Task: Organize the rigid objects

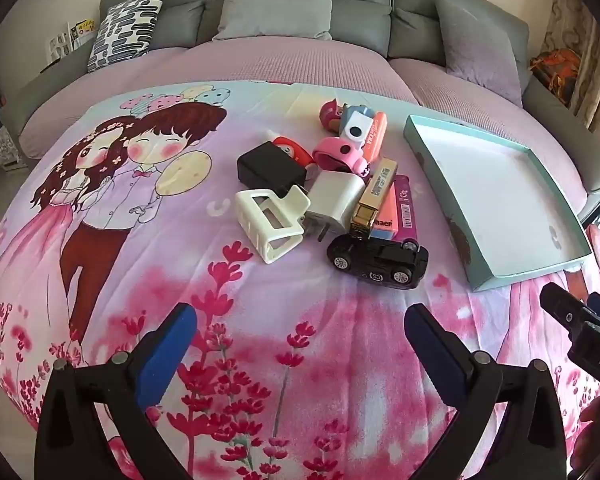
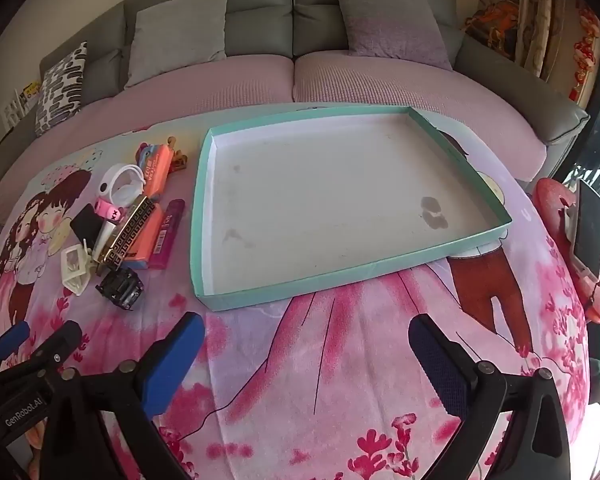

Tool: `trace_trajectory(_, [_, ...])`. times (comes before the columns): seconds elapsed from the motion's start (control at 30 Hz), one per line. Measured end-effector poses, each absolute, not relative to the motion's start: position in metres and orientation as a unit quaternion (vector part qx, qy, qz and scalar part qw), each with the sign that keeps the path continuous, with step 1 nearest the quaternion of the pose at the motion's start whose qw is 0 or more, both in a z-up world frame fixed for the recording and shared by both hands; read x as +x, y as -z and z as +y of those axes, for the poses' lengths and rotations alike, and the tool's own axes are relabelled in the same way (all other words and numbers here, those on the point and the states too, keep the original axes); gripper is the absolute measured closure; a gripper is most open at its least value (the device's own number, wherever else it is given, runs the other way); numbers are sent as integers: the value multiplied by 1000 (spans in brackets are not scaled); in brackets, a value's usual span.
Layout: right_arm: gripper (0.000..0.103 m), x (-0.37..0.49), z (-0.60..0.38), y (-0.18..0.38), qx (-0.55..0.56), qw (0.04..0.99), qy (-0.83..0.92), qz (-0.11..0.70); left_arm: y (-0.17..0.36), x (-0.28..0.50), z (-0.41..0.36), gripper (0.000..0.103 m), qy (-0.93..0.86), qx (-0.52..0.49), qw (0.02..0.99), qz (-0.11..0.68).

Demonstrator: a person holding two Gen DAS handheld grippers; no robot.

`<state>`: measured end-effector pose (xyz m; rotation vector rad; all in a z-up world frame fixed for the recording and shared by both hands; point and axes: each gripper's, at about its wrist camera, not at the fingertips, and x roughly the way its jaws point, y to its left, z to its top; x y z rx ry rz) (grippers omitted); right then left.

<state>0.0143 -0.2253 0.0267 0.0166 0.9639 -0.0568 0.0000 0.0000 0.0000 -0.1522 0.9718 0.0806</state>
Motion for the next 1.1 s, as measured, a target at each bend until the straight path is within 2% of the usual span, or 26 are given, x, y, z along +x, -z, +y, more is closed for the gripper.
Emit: trace_trajectory(1.1, [0, 13, -230, -33, 4, 887, 28, 461, -15, -6, 14, 0, -60, -71, 886, 453])
